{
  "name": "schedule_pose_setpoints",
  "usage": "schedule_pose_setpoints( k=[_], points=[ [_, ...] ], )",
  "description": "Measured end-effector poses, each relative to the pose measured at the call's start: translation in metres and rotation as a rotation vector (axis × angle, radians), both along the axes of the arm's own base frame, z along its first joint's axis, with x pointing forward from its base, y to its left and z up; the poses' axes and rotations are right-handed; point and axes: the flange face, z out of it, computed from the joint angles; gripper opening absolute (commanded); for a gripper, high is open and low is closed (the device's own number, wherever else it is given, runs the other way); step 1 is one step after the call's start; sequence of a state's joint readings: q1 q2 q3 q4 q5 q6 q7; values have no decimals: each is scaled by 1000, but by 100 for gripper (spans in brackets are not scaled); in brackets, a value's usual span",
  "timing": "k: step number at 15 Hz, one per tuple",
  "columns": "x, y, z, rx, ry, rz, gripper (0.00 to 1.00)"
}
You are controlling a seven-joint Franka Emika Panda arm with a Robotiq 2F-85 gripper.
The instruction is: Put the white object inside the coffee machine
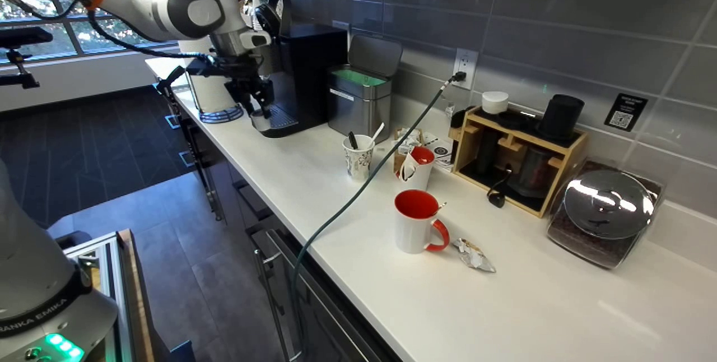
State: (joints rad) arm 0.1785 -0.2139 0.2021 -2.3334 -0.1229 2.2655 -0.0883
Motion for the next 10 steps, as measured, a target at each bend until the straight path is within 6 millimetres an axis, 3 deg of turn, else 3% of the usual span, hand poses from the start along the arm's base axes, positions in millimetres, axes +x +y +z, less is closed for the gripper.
schedule_pose_setpoints(
  k=[2,3,5,8,9,10],
  points=[
    [-10,30,34,-13,-1,115,29],
    [-13,42,49,-11,4,172,54],
    [-16,55,68,-15,19,262,54],
    [-14,55,69,-18,26,293,54],
    [-13,55,67,-19,30,295,29],
    [-12,54,66,-19,33,295,29]
  ],
)
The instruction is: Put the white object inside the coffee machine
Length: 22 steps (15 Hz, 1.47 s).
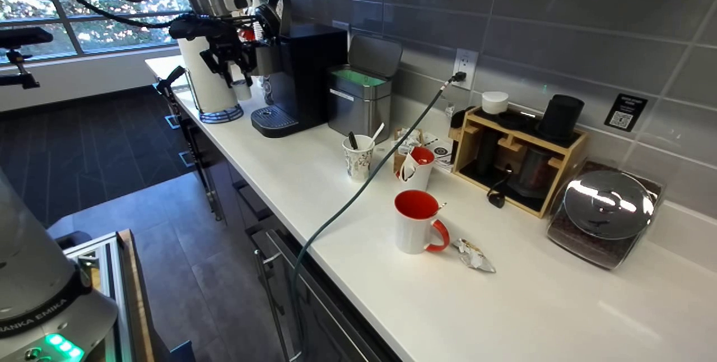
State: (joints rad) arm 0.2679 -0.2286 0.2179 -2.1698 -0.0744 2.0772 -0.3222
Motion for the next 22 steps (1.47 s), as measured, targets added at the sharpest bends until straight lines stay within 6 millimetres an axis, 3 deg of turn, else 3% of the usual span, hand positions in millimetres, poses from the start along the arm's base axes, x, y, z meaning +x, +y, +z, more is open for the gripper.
schedule_pose_setpoints(
  k=[2,4,11,12,14,15,18,22],
  points=[
    [0,1,1,2,-5,1,29],
    [1,13,14,19,-42,9,29],
    [-6,96,93,167,-169,-56,29],
    [-2,106,99,201,-161,-60,54],
    [3,110,100,209,-159,-57,54],
    [3,109,99,208,-158,-58,29],
    [3,109,101,213,-159,-74,29],
    [-1,121,110,232,-217,-279,29]
  ],
)
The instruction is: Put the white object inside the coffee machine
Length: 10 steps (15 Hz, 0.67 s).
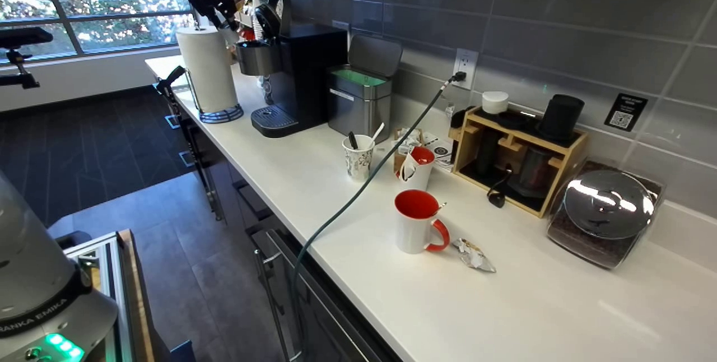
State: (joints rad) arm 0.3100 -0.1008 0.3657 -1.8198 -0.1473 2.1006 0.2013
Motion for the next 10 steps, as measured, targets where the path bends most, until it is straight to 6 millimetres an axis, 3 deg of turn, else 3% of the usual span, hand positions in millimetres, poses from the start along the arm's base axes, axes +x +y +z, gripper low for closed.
schedule_pose_setpoints(
  k=[5,10],
  points=[
    [-3,25,8,-3,-121,-237,29],
    [11,61,-6,-39,-95,-242,29]
  ],
)
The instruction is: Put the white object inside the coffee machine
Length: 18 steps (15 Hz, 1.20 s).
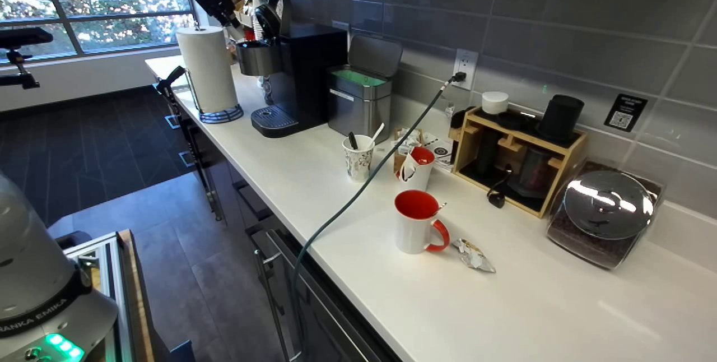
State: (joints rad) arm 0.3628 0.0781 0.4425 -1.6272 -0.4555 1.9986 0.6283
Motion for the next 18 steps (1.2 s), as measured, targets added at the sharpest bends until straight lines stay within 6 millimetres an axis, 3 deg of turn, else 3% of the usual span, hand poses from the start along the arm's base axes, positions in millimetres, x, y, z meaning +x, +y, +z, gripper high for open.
schedule_pose_setpoints(
  k=[6,18],
  points=[
    [34,27,-7,35,25,41,29],
    [68,37,-15,7,49,-4,29]
  ],
)
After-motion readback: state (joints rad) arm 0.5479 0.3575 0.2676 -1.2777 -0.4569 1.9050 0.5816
